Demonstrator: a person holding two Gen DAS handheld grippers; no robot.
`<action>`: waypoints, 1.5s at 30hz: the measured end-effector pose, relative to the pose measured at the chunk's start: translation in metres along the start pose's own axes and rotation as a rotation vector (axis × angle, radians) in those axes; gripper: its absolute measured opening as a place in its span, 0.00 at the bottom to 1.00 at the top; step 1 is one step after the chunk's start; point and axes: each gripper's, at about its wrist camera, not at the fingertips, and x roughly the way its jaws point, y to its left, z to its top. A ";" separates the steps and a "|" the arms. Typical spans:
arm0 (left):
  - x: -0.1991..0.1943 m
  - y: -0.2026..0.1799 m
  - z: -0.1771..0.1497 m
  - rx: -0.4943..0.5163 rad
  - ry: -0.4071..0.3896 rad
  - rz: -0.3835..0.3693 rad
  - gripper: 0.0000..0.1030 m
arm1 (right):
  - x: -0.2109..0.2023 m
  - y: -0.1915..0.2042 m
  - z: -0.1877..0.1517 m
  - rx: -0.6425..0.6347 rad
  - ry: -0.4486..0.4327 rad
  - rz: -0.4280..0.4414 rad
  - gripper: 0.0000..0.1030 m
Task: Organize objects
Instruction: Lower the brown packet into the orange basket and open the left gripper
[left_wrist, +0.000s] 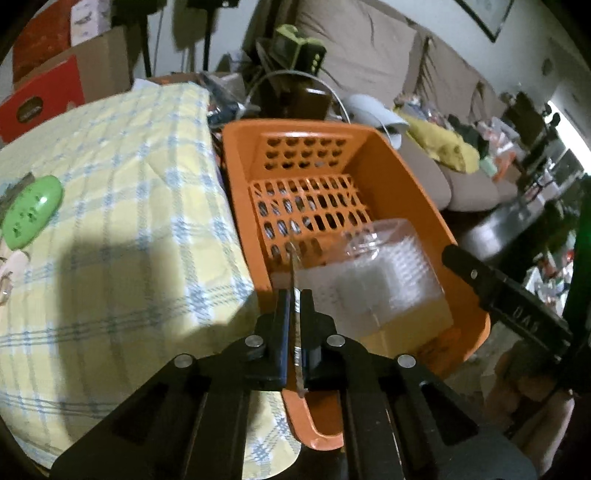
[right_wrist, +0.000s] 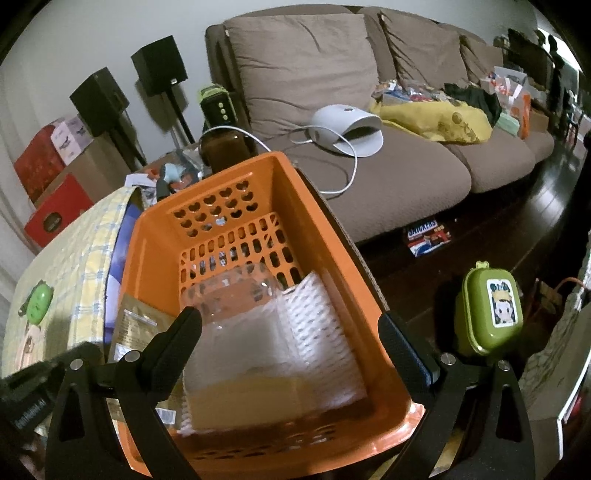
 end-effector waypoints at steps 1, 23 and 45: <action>0.004 -0.001 -0.002 0.004 0.012 -0.006 0.04 | 0.000 -0.001 0.000 0.002 0.003 0.002 0.95; 0.026 -0.043 -0.026 0.040 0.107 -0.171 0.06 | -0.002 -0.003 -0.001 0.012 0.011 -0.006 0.95; 0.037 -0.031 -0.038 0.068 0.093 -0.103 0.24 | 0.003 0.003 -0.005 -0.005 0.026 -0.012 0.95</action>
